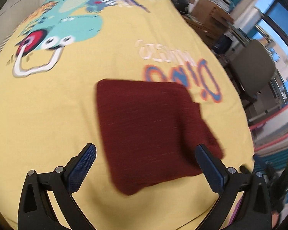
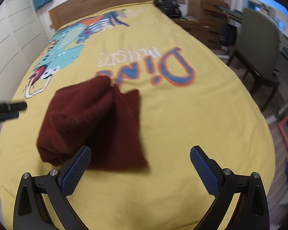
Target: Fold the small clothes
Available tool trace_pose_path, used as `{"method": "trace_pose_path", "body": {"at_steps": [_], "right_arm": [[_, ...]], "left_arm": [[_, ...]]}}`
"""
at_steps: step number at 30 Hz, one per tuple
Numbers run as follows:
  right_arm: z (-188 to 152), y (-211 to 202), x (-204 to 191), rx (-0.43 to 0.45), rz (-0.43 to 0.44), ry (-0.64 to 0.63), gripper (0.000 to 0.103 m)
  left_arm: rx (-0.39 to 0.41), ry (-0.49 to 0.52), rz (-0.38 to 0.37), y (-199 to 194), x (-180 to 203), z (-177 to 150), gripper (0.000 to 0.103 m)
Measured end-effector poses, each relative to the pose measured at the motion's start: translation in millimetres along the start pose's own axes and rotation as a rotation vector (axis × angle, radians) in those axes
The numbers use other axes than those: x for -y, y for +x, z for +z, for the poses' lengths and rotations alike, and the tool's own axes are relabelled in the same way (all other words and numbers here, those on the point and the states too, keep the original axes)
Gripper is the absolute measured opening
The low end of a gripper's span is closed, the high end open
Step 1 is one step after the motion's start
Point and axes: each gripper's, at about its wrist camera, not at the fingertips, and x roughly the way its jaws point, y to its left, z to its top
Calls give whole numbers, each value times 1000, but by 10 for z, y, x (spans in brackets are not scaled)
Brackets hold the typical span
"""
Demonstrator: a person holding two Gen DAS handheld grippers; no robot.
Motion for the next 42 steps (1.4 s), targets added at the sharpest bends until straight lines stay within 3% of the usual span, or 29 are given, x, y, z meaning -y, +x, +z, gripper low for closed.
{"method": "trace_pose_path", "body": {"at_steps": [7, 10, 12, 16, 19, 21, 24, 33, 38, 42], "right_arm": [[611, 193, -596, -82, 71, -107, 103], [777, 389, -825, -151, 149, -117, 97], [841, 578, -957, -213, 174, -121, 86], [820, 939, -1117, -312, 163, -135, 76], [690, 1188, -1099, -395, 158, -113, 56], [595, 1307, -1038, -431, 118, -110, 38], [527, 1341, -814, -424, 143, -43, 25], [544, 813, -235, -275, 154, 24, 21], [271, 981, -18, -330, 131, 51, 22], [110, 1133, 30, -330, 152, 86, 32]], "left_arm": [[-39, -34, 104, 112, -646, -256, 102], [-66, -72, 99, 191, -871, -389, 102], [-75, -90, 102, 215, -982, -460, 102], [-91, -110, 91, 247, -1107, -557, 102], [-99, -116, 80, 247, -1164, -607, 102], [-104, -108, 81, 253, -1166, -605, 102], [-107, -89, 97, 272, -1137, -609, 102], [-114, -43, 93, 296, -977, -592, 102], [-121, -28, 83, 356, -848, -604, 102], [-127, -28, 82, 398, -790, -597, 102]]}}
